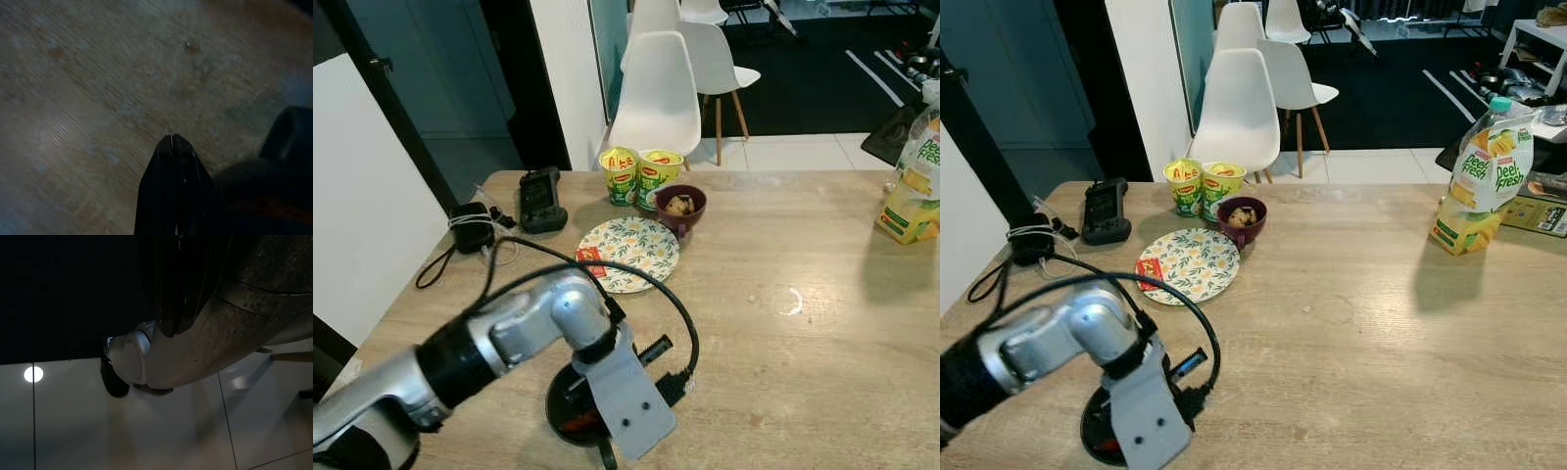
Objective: Restocking fridge
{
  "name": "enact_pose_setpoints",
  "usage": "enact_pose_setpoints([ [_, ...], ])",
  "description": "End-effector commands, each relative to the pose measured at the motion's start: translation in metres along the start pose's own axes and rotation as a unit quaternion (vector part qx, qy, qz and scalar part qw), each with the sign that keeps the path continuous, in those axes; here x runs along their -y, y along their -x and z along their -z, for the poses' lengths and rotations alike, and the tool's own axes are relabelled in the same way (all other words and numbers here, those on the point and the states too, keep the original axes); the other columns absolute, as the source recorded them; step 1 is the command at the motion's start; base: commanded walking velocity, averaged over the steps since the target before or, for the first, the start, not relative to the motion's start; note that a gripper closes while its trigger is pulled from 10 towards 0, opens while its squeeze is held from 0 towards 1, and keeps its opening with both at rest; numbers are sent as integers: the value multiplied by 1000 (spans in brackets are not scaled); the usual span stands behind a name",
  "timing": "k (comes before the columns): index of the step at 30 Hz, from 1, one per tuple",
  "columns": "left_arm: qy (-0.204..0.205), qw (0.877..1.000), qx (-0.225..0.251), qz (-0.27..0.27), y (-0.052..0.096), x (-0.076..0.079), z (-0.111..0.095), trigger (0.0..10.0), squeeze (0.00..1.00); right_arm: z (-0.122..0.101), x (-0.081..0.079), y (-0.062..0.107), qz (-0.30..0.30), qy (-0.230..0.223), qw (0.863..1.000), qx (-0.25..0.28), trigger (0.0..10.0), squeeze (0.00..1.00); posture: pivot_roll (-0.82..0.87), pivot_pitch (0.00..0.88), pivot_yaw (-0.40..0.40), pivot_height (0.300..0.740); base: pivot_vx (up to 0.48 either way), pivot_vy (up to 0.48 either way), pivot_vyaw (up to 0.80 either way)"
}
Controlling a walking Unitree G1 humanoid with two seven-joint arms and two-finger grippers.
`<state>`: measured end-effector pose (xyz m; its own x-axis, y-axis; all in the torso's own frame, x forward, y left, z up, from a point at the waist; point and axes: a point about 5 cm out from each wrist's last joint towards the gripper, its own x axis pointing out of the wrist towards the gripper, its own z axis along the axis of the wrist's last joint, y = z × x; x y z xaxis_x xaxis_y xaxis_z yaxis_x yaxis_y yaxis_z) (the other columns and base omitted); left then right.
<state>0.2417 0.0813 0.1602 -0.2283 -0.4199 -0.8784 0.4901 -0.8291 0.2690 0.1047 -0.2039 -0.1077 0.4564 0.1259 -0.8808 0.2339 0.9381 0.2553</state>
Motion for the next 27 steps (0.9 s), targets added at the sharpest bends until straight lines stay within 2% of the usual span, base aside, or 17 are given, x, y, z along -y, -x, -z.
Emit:
enact_pose_setpoints([
  [1,-3,1000,2,6,-9,-1,1,10000,0,8,-10,-2,-14,-10,1000,-11,10000,0,40,0,80,740,0,0,0],
  [7,-14,1000,12,-2,-13,-9,-3,10000,0,9,-10,-2,-14,-11,1000,-11,10000,0,34,0,85,740,0,0,0],
  [12,-27,999,38,8,-17,-9,-11,10000,0,9,-11,-2,-15,-12,1000,-11,10000,0,36,0,85,740,0,0,0],
  [17,-23,997,55,53,-17,2,-16,10000,0,9,-11,-3,-16,-12,1000,-11,10000,0,39,0,86,740,0,0,0],
  [22,-15,993,31,116,-15,19,-10,10000,0,8,-12,-3,-17,-13,1000,-10,10000,0,41,0,91,740,0,0,0],
  [27,-7,990,22,136,-14,25,-9,10000,0,8,-13,-3,-17,-16,1000,-8,10000,0,42,0,92,740,0,0,0],
])
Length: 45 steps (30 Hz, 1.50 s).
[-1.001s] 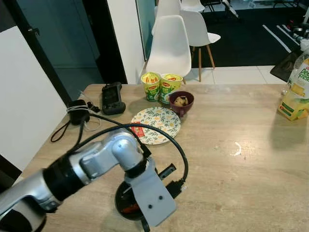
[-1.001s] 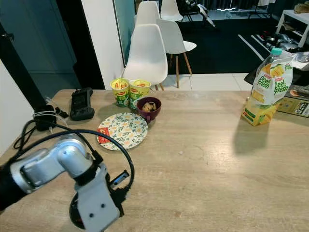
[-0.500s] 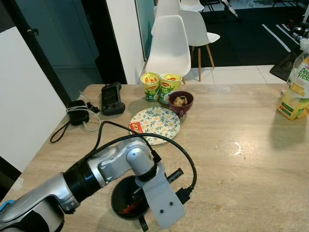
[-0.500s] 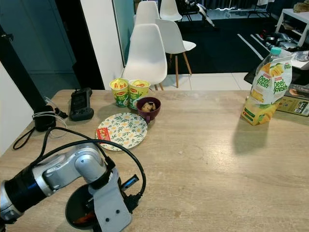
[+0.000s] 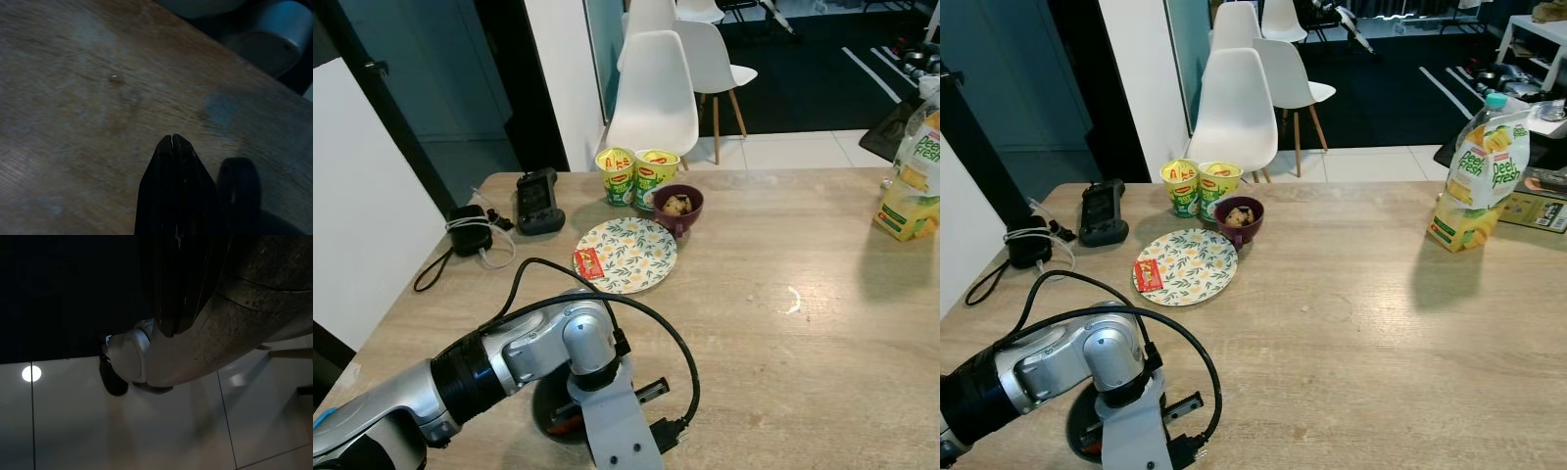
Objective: Restocking fridge
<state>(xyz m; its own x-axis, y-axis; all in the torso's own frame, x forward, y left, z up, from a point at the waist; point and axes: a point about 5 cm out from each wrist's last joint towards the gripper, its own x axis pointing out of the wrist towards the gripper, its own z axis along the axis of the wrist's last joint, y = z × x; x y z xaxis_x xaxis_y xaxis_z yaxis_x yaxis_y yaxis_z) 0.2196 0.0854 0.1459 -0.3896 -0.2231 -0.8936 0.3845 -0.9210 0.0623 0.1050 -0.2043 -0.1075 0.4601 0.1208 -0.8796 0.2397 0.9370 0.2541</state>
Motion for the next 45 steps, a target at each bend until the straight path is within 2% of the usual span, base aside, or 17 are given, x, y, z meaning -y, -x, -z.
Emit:
enact_pose_setpoints([
  [1,13,1000,-11,21,0,10,3,10000,0,8,-13,-3,-19,-14,1000,-11,10000,0,41,0,92,740,0,0,0],
  [10,8,999,-37,38,4,19,3,10000,0,8,-13,-3,-19,-18,1000,-9,10000,0,45,0,93,740,0,0,0],
  [17,20,997,-33,61,11,35,-3,10000,0,8,-13,-3,-19,-17,1000,-10,10000,0,51,0,90,740,0,0,0],
  [18,39,996,-30,77,15,47,-5,10000,0,8,-13,-3,-19,-17,1000,-10,10000,0,56,0,88,740,0,0,0],
  [20,39,996,-30,77,15,47,-5,10000,0,8,-13,-3,-19,-17,1000,-10,10000,0,56,0,88,740,0,0,0],
  [21,52,995,-33,85,17,55,-4,10000,0,7,-13,-3,-19,-16,1000,-10,10000,0,61,0,84,740,0,0,0],
  [23,58,994,-34,87,17,58,-3,10000,0,7,-13,-3,-19,-16,1000,-10,10000,0,61,0,84,740,0,0,0],
  [24,73,992,-39,95,19,66,-1,10000,0,7,-13,-3,-19,-15,1000,-10,10000,0,62,0,83,740,0,0,0],
  [27,78,991,-41,98,19,69,-1,10000,0,7,-13,-3,-19,-15,1000,-10,10000,0,62,0,83,740,0,0,0],
  [30,108,987,-50,106,24,82,2,10000,0,7,-12,-3,-18,-13,1000,-11,10000,0,69,0,76,740,0,0,0],
  [44,169,980,-68,73,46,92,8,10000,0,7,-11,-3,-15,-8,1000,-13,10000,0,67,0,69,740,0,0,0],
  [45,184,978,-74,66,50,97,8,10000,0,7,-10,-3,-14,-7,1000,-14,10000,0,71,0,67,740,0,0,0],
])
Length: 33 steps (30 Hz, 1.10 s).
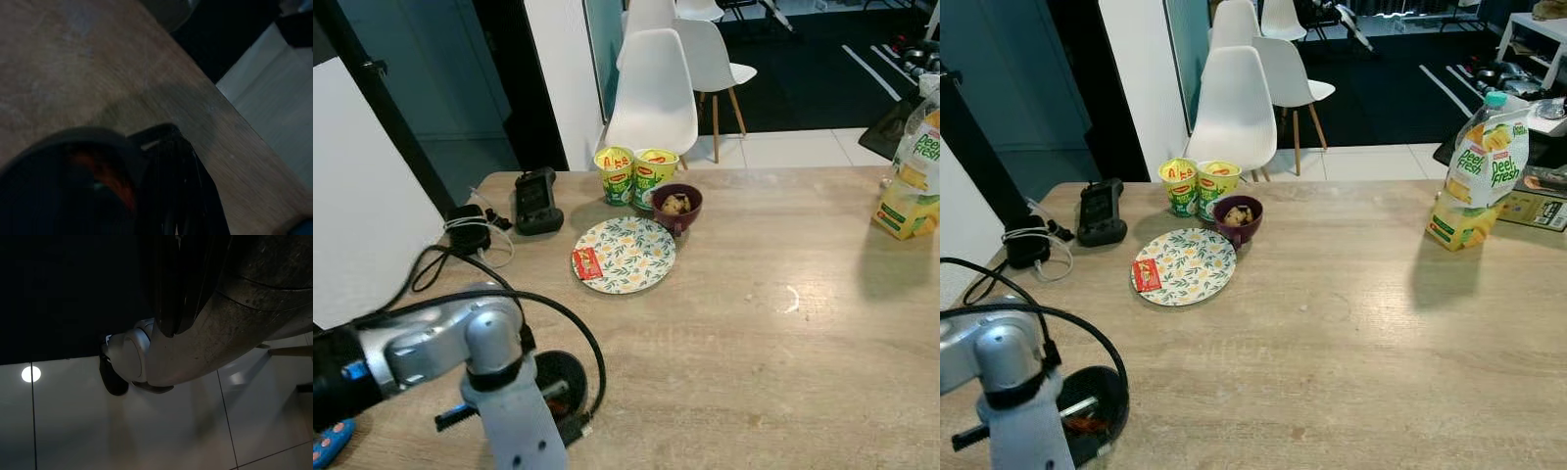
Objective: Restocking fridge
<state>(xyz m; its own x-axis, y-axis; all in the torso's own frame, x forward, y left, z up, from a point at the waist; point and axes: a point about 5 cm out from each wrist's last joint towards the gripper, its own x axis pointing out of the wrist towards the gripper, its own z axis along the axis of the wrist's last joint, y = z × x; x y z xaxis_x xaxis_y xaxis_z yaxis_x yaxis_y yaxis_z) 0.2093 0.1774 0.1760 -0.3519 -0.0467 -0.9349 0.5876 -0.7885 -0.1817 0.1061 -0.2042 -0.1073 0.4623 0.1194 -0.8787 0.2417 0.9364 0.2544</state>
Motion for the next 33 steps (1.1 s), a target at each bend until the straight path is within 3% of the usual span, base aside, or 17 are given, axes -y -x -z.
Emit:
enact_pose_setpoints([
  [1,29,1000,-10,-2,6,11,5,10000,0,8,-10,-2,-14,-6,1000,-15,10000,0,71,0,67,740,0,0,0],
  [14,79,992,64,-72,22,14,-6,10000,0,8,-9,-2,-13,0,1000,-19,10000,0,73,0,53,740,0,0,0],
  [16,91,987,116,-64,29,27,-15,10000,0,8,-9,-2,-15,4,1000,-20,10000,0,77,0,50,740,0,0,0],
  [20,98,981,149,-70,33,30,-18,10000,0,8,-9,-2,-15,5,1000,-21,10000,0,85,0,52,740,0,0,0],
  [23,108,949,238,-177,53,13,-13,10000,0,7,-10,-3,-17,5,1000,-20,10000,0,82,0,59,740,0,0,0],
  [24,108,949,238,-177,53,13,-13,10000,0,7,-10,-3,-17,5,1000,-20,10000,0,82,0,59,740,0,0,0],
  [26,106,903,292,-298,64,-8,-4,10000,0,6,-11,-3,-17,0,1000,-18,10000,0,77,0,63,740,0,0,0],
  [29,111,855,332,-382,66,-22,4,10000,0,6,-11,-3,-17,-4,1000,-16,10000,0,73,0,65,740,0,0,0],
  [30,118,833,355,-408,67,-25,6,10000,0,6,-11,-3,-16,-4,1000,-16,10000,0,70,0,66,740,0,0,0],
  [31,118,833,355,-408,67,-25,6,10000,0,6,-11,-3,-16,-4,1000,-16,10000,0,70,0,66,740,0,0,0],
  [32,123,807,378,-435,68,-29,6,10000,0,6,-11,-3,-16,-4,1000,-16,10000,0,70,0,66,740,0,0,0],
  [33,123,807,378,-435,68,-29,6,10000,0,6,-11,-3,-16,-4,1000,-16,10000,0,70,0,66,740,0,0,0],
])
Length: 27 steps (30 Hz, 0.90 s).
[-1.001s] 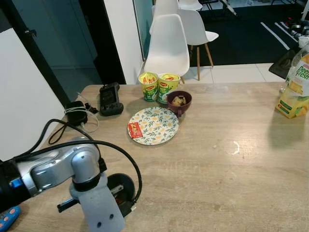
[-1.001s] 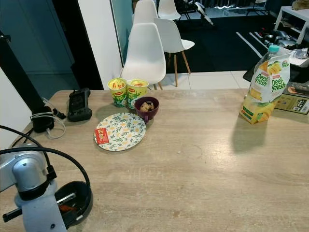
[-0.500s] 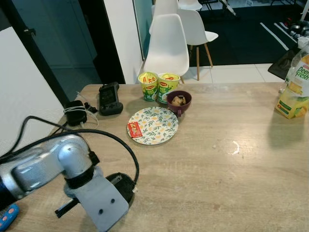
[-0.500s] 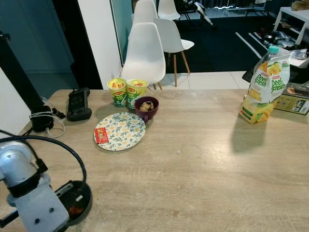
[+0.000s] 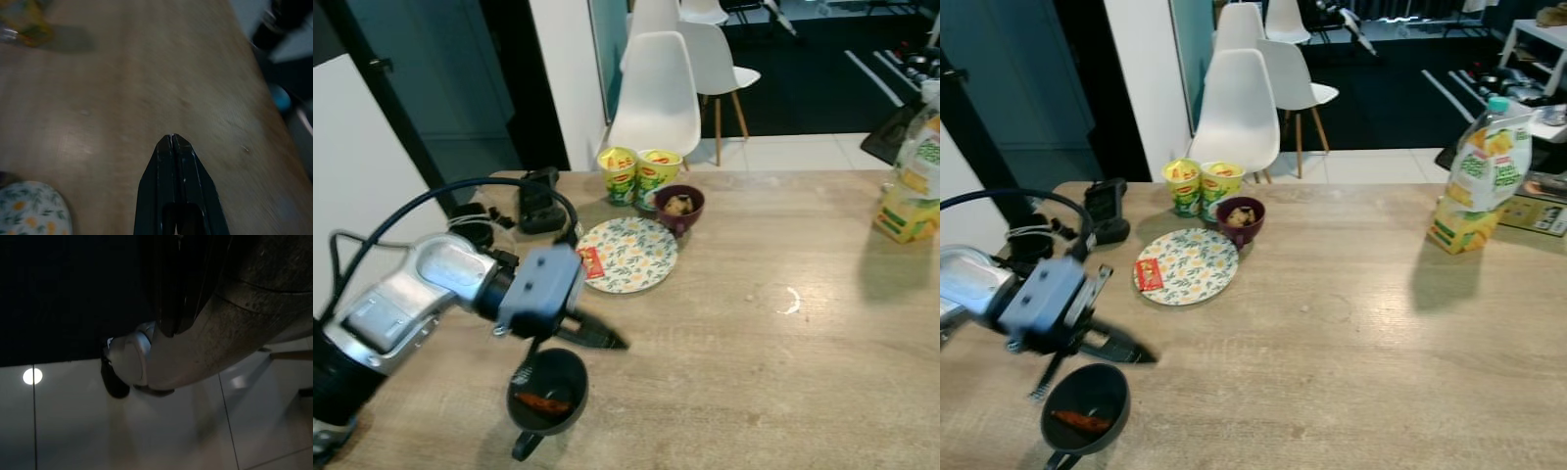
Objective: Restocking fridge
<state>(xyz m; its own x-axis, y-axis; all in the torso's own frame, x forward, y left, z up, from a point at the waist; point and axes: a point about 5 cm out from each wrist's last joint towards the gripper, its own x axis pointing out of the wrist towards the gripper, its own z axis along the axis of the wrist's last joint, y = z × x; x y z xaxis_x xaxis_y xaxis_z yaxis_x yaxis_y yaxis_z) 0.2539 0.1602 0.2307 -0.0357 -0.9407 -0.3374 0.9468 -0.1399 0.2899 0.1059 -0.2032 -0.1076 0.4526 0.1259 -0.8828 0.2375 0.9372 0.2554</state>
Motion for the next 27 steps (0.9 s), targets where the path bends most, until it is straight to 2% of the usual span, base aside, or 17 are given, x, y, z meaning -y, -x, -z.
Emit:
enact_pose_setpoints([
  [1,19,997,49,-54,-2,-7,0,10000,0,5,-10,-3,-15,-6,1000,-9,10000,0,68,0,67,740,0,0,0],
  [2,43,984,104,-138,-16,-19,0,10000,0,5,-9,-3,-14,-6,1000,-9,10000,0,67,0,60,740,0,0,0],
  [3,44,979,120,-157,-20,-21,-1,10000,0,5,-9,-3,-13,-6,1000,-9,10000,0,67,0,60,740,0,0,0],
  [4,52,975,136,-170,-25,-22,-2,10000,0,4,-9,-2,-13,-5,1000,-9,10000,0,68,0,57,740,0,0,0],
  [7,58,972,146,-175,-28,-22,-3,10000,0,4,-9,-2,-13,-4,1000,-9,10000,0,69,0,56,740,0,0,0],
  [8,63,963,175,-194,-32,-25,-7,10000,0,4,-8,-2,-13,-4,1000,-9,10000,0,68,0,57,740,0,0,0],
  [9,63,963,175,-194,-32,-25,-7,10000,0,4,-8,-2,-13,-4,1000,-9,10000,0,68,0,57,740,0,0,0],
  [11,96,940,238,-225,-41,-30,-14,10000,0,4,-8,-2,-12,-4,1000,-9,10000,0,69,0,54,740,0,0,0],
  [12,106,932,257,-234,-44,-31,-16,10000,0,4,-8,-2,-12,-5,1000,-9,10000,0,69,0,54,740,0,0,0],
  [13,106,932,257,-234,-44,-31,-16,10000,0,4,-8,-2,-12,-5,1000,-9,10000,0,69,0,54,740,0,0,0],
  [15,122,916,296,-241,-49,-31,-22,10000,0,4,-7,-2,-11,-5,1000,-9,10000,0,71,0,50,740,0,0,0],
  [16,137,903,319,-253,-54,-32,-25,10000,0,4,-7,-2,-11,-4,1000,-9,10000,0,72,0,48,740,0,0,0],
  [17,137,903,319,-253,-54,-32,-25,10000,0,4,-7,-2,-11,-4,1000,-9,10000,0,72,0,48,740,0,0,0],
  [21,172,879,347,-279,-70,-30,-30,10000,0,3,-7,-2,-10,-2,1000,-10,10000,0,73,0,44,740,-144,0,0],
  [27,193,869,364,-276,-85,-23,-34,10000,0,3,-6,-2,-9,0,1000,-11,10000,0,75,0,40,740,-357,0,0],
])
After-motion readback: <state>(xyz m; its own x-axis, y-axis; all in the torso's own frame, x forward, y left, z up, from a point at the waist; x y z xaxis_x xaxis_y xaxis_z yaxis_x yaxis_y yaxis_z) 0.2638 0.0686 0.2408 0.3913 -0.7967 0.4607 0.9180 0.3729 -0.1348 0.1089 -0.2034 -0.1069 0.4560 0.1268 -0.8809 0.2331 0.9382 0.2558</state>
